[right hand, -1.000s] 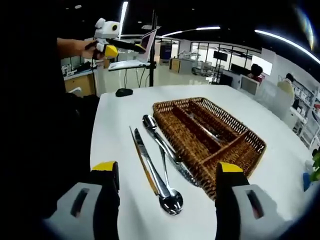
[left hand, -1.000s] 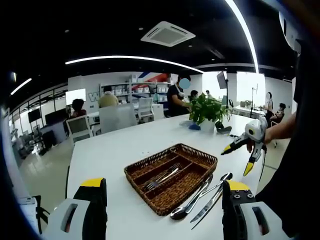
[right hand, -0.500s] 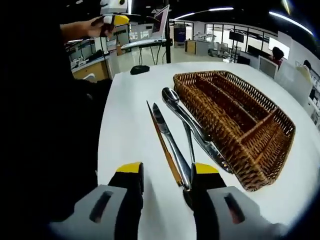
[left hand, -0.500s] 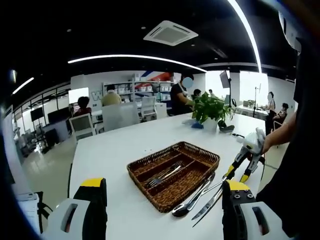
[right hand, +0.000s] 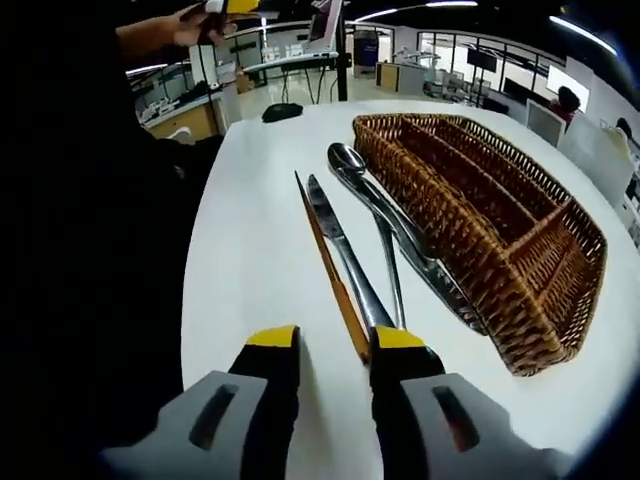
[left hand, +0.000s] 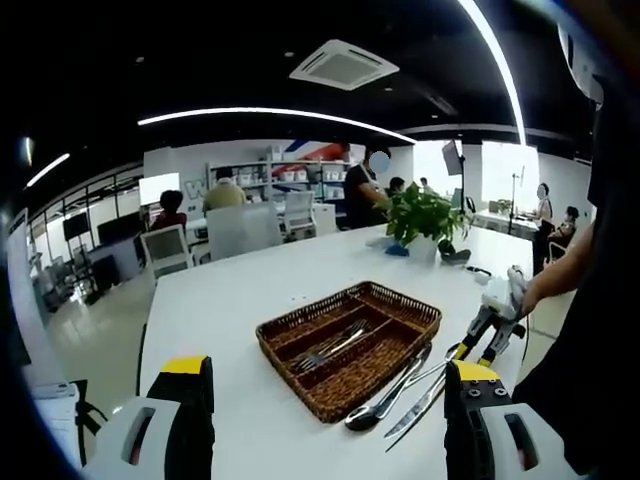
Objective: Arrange the knives, forks, and spoons in their matching storage slots by inserting each utensil handle-first until every utensil is classified and aligned in the correct compartment
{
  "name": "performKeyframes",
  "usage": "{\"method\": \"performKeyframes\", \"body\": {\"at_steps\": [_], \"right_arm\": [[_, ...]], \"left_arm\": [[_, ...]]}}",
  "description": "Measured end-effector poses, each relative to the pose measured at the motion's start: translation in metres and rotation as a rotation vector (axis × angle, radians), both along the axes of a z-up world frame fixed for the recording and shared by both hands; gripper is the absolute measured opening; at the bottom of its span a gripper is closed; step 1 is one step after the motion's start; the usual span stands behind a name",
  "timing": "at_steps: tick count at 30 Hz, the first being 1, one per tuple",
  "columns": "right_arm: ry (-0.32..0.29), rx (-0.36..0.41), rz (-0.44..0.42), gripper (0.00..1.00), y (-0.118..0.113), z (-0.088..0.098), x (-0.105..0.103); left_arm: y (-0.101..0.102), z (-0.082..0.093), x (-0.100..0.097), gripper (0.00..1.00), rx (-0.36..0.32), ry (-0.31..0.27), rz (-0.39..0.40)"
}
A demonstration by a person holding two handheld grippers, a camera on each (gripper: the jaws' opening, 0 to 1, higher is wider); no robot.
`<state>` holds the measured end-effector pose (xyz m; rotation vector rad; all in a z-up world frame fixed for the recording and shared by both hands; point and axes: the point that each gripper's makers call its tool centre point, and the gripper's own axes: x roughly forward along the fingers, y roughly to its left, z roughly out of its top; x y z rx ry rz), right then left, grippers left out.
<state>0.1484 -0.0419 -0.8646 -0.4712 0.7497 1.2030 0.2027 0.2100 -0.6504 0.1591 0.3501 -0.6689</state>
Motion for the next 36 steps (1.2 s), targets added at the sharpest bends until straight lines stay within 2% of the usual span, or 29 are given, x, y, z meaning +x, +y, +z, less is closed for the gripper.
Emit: {"method": "performKeyframes", "body": {"at_steps": [4, 11, 15, 16, 18, 23, 26, 29, 36], "right_arm": [[-0.01, -0.024, 0.033, 0.16, 0.0, -0.003, -0.002], [-0.002, -0.026, 0.062, 0.13, 0.005, -0.006, -0.007], [-0.025, -0.033, 0.129, 0.14, 0.012, -0.011, -0.009], [-0.059, -0.036, 0.165, 0.13, 0.014, -0.011, -0.007], [-0.052, -0.042, 0.161, 0.03, 0.014, -0.011, -0.007], [-0.074, -0.053, 0.192, 0.03, 0.016, -0.011, -0.009], [-0.062, -0.058, 0.206, 0.02, 0.017, -0.011, -0.011], [-0.074, -0.074, 0.199, 0.0, 0.019, -0.011, -0.008], [-0.037, -0.084, 0.194, 0.0, 0.023, -0.009, -0.015]], "left_arm": [[0.0, 0.0, 0.001, 1.0, -0.001, -0.001, 0.002], [0.003, 0.001, 0.003, 1.0, -0.002, -0.004, 0.005], [0.005, -0.002, 0.003, 1.0, 0.0, 0.0, 0.003], [0.005, -0.002, 0.003, 1.0, 0.0, 0.002, 0.002], [0.007, -0.003, 0.002, 1.0, 0.008, 0.005, 0.002], [0.018, -0.003, 0.003, 1.0, 0.011, 0.006, 0.025], [0.022, -0.004, 0.003, 1.0, 0.015, 0.004, 0.033], [0.024, -0.004, 0.004, 1.0, 0.016, 0.004, 0.035], [0.025, -0.002, 0.008, 1.0, 0.01, -0.003, 0.041]]}}
